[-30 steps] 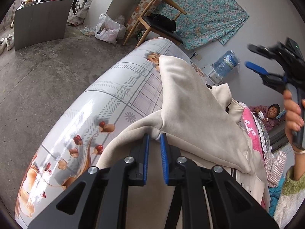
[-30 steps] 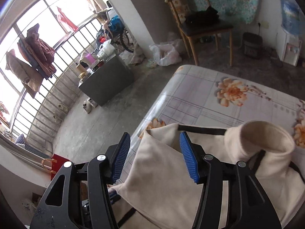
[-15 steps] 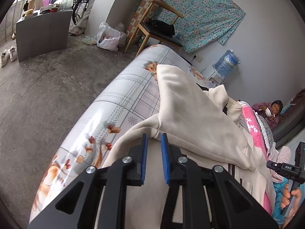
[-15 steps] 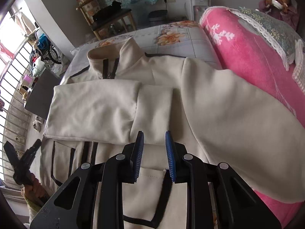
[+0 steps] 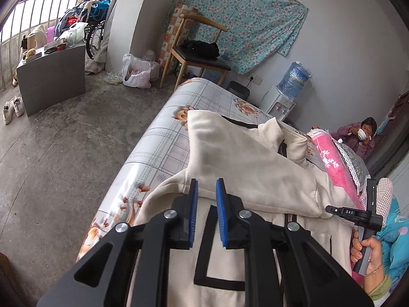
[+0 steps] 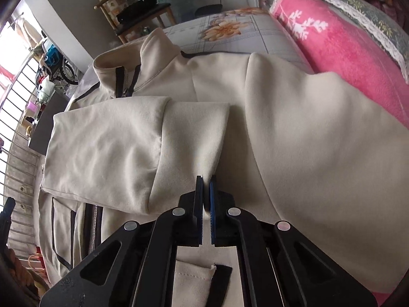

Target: Fold large clothes

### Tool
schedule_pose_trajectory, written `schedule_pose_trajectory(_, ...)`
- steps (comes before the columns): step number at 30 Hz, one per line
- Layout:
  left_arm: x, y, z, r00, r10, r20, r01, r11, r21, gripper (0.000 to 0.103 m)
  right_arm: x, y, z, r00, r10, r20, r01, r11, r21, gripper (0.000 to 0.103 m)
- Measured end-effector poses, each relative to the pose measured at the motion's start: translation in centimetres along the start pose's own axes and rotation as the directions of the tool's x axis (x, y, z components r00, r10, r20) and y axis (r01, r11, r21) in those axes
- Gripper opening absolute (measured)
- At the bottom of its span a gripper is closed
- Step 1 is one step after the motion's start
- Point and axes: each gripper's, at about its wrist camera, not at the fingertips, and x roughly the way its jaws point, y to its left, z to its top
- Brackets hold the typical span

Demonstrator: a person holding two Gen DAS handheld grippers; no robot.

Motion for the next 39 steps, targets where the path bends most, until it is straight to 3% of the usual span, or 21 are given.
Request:
schedule_pose_trajectory(3, 2.2, -1.8, 1.1, 1.0, -0.011, -0.022, 0.011, 1.0, 0.02, 0.014, -1.2, 1.1, 0.6, 0.997, -0.04, 0.061, 0.044, 0.997, -0.057, 0.002)
schedule_pose_trajectory(8, 8.5, -4.6, 3.5, 0.993, -0.024, -0.118, 0.033, 0.997, 0.076, 0.014, 1.1, 0.9, 0.6, 0.993, -0.119, 0.025, 0.121, 0.991, -0.064, 0.002)
schedule_pose_trajectory(13, 15.7, -6.4, 5.8, 0.977, 0.042, -0.211, -0.006, 0.986, 0.168, 0.014, 1.2, 0.6, -0.1, 0.99, -0.135, 0.031, 0.137, 0.989, -0.051, 0.004)
schedule_pose_trajectory(16, 19.9, -5.1, 5.6, 0.951, 0.128, -0.281, -0.085, 0.983, 0.161, 0.014, -0.5, 0.4, -0.1, 0.981, -0.181, 0.072, 0.183, 0.983, -0.03, 0.01)
schedule_pose_trajectory(18, 20.1, -4.6, 5.5, 0.959, 0.102, -0.264, -0.066, 0.988, 0.141, 0.014, -2.6, 0.8, 0.0, 0.973, -0.183, 0.141, 0.189, 0.982, -0.03, 0.017)
schedule_pose_trajectory(20, 20.0, -4.6, 5.4, 0.958, 0.11, -0.265, -0.069, 0.985, 0.159, 0.014, -3.8, 2.1, 0.3, 0.972, -0.141, 0.189, 0.158, 0.984, -0.079, 0.033)
schedule_pose_trajectory(23, 18.9, -5.1, 4.9, 0.961, 0.112, -0.253, -0.073, 0.985, 0.159, 0.014, -2.9, 4.9, 0.8, 0.983, -0.066, 0.172, 0.099, 0.977, -0.189, 0.046)
schedule_pose_trajectory(25, 17.3, -6.1, 4.3, 0.968, 0.092, -0.235, -0.05, 0.983, 0.176, 0.018, -0.9, 6.2, 0.9, 0.99, -0.048, 0.13, 0.078, 0.968, -0.239, 0.048)
schedule_pose_trajectory(28, 15.3, -8.2, 3.0, 0.972, 0.076, -0.222, -0.025, 0.974, 0.226, 0.033, 3.2, 6.1, 0.6, 0.997, -0.076, 0.008, 0.076, 0.97, -0.229, 0.051)
schedule_pose_trajectory(29, 14.8, -8.7, 2.5, 0.972, 0.073, -0.225, -0.017, 0.971, 0.24, 0.039, 3.5, 5.9, 0.3, 0.997, -0.078, 0.011, 0.079, 0.972, -0.22, 0.05)
schedule_pose_trajectory(33, 14.5, -10.4, 0.5, 0.963, 0.106, -0.247, -0.025, 0.95, 0.311, 0.05, 0.1, 5.8, -1.0, 0.999, -0.022, 0.033, 0.028, 0.985, -0.171, 0.051)
schedule_pose_trajectory(36, 15.4, -10.7, -1.0, 0.951, 0.17, -0.259, -0.071, 0.934, 0.351, 0.06, -2.9, 5.0, -2.9, 0.997, -0.033, 0.069, 0.043, 0.989, -0.143, 0.054)
schedule_pose_trajectory(39, 16.5, -10.2, -2.1, 0.94, 0.2, -0.277, -0.095, 0.932, 0.351, 0.062, -5.4, 2.9, -5.5, 0.997, -0.041, 0.067, 0.046, 0.995, -0.083, 0.054)
